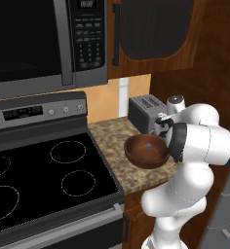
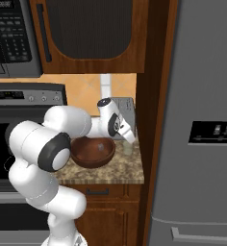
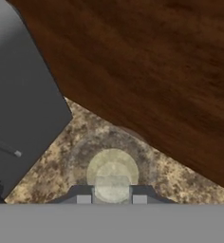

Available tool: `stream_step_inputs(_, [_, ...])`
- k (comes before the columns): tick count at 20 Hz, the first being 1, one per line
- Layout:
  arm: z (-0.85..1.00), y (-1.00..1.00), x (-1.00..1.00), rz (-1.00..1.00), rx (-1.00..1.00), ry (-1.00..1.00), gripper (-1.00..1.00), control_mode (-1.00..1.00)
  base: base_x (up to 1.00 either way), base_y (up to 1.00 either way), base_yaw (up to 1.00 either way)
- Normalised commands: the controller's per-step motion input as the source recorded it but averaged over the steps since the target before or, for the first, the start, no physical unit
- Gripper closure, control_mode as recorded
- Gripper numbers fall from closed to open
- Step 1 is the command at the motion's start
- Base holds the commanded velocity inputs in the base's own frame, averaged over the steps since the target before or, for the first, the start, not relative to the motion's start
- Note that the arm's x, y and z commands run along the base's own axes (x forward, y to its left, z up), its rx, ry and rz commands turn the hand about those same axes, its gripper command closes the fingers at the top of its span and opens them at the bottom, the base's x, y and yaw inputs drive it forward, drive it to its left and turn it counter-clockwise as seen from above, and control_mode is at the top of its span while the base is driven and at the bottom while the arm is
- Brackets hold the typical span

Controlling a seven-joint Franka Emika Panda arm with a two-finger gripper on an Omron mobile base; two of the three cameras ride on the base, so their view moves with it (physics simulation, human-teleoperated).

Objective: Grab a lemon wedge from the fridge and one ice cube from the ice bowl, and put them in the glass of lemonade.

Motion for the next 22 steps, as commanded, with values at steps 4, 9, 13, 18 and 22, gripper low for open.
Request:
stream_step_inputs(4, [0.0,0.0,0.0,0.0,0.0,0.0,1.0,-1.0,0.0,0.0,0.0])
stream_step_inputs(9, [0.0,0.0,0.0,0.0,0.0,0.0,-1.0,-1.0,0.0,0.0,0.0])
stream_step_inputs(13, [0.0,0.0,0.0,0.0,0.0,0.0,-1.0,-1.0,0.0,0.0,0.0])
stream_step_inputs(18, [0.0,0.0,0.0,0.0,0.0,0.01,-1.0,-1.0,0.0,0.0,0.0])
stream_step_inputs(22, [0.0,0.0,0.0,0.0,0.0,0.01,-1.0,-1.0,0.0,0.0,0.0])
